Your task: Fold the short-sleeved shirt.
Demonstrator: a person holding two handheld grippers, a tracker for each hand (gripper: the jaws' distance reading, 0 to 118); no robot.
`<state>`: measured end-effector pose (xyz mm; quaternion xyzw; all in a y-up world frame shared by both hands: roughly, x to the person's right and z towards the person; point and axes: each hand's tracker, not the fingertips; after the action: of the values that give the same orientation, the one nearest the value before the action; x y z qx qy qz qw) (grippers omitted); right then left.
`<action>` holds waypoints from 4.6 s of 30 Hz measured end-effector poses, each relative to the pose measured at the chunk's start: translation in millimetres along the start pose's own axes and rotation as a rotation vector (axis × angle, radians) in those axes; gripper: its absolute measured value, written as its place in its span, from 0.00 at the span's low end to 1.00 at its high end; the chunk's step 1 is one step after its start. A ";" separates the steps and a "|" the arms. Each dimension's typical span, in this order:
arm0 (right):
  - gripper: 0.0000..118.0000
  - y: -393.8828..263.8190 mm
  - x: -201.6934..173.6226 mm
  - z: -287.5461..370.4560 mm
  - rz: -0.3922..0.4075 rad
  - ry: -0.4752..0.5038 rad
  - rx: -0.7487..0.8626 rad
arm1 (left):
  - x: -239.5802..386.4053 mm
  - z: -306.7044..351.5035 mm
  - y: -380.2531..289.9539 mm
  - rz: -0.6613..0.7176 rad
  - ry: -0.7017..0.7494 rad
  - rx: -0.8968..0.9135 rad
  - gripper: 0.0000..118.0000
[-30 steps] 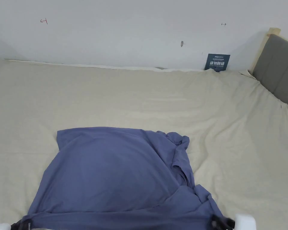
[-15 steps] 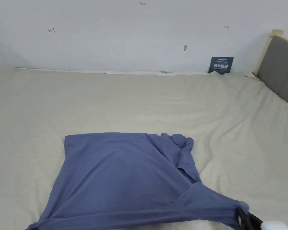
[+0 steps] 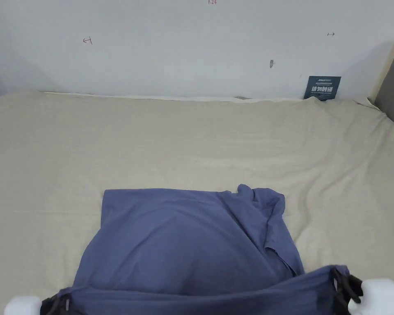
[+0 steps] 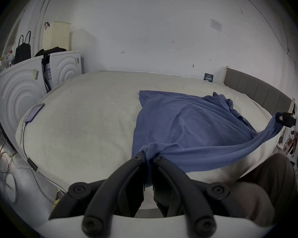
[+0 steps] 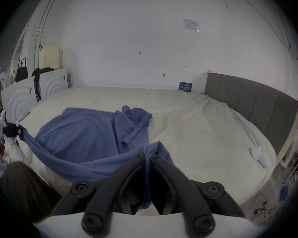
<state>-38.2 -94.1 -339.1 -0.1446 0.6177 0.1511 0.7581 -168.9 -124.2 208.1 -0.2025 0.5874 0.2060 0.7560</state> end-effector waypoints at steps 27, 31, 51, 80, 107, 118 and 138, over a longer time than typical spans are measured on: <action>1.00 25.5 10.0 -64.4 -0.155 -0.056 0.125 | 42.4 -42.9 51.4 0.103 0.090 0.225 1.00; 1.00 11.3 -11.5 -13.1 -0.107 -0.044 0.120 | 55.6 -8.6 32.3 0.049 0.069 0.243 1.00; 0.00 1.1 -52.0 31.5 0.011 0.000 0.021 | -9.3 -51.3 -0.9 0.196 0.137 -0.059 1.00; 0.58 -61.2 -4.9 -89.9 0.026 0.072 -0.348 | 28.3 -60.9 12.2 -0.065 0.103 -0.055 0.06; 1.00 -60.6 4.6 29.0 -0.142 0.165 -0.134 | -12.8 -5.1 -39.9 -0.007 0.067 -0.044 0.99; 0.33 28.8 -38.4 42.5 -0.027 0.161 0.068 | 48.6 29.2 33.5 0.043 0.114 0.229 0.00; 0.00 -1.0 1.1 -9.0 -0.088 0.108 -0.074 | 9.1 -285.4 161.8 -0.141 0.086 -0.278 1.00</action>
<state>-45.6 -98.6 -341.8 -0.2075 0.6447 0.1322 0.7237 -485.4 -145.2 123.9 -0.3544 0.5693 0.2225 0.7076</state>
